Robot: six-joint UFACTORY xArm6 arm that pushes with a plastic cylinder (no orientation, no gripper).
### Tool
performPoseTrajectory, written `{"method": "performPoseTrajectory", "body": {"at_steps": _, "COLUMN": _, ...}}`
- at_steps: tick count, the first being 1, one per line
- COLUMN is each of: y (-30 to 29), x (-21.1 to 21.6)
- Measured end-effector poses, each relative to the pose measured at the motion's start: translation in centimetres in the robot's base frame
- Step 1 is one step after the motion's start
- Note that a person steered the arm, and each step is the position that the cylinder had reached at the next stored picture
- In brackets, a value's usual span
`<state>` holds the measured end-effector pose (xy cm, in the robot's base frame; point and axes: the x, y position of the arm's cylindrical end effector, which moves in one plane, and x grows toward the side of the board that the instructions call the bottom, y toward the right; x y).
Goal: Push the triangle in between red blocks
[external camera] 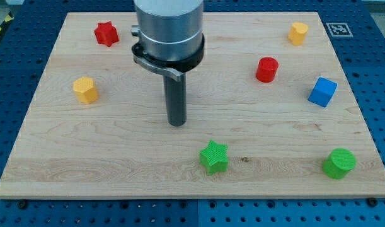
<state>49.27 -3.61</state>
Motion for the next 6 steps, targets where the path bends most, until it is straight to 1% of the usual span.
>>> {"method": "performPoseTrajectory", "body": {"at_steps": 1, "y": 0.6, "x": -5.0}}
{"method": "performPoseTrajectory", "body": {"at_steps": 2, "y": 2.8, "x": -8.6}}
{"method": "performPoseTrajectory", "body": {"at_steps": 3, "y": 3.0, "x": -6.1}}
{"method": "performPoseTrajectory", "body": {"at_steps": 4, "y": 0.6, "x": -4.0}}
{"method": "performPoseTrajectory", "body": {"at_steps": 5, "y": -0.2, "x": -7.5}}
{"method": "performPoseTrajectory", "body": {"at_steps": 6, "y": 2.4, "x": -13.1}}
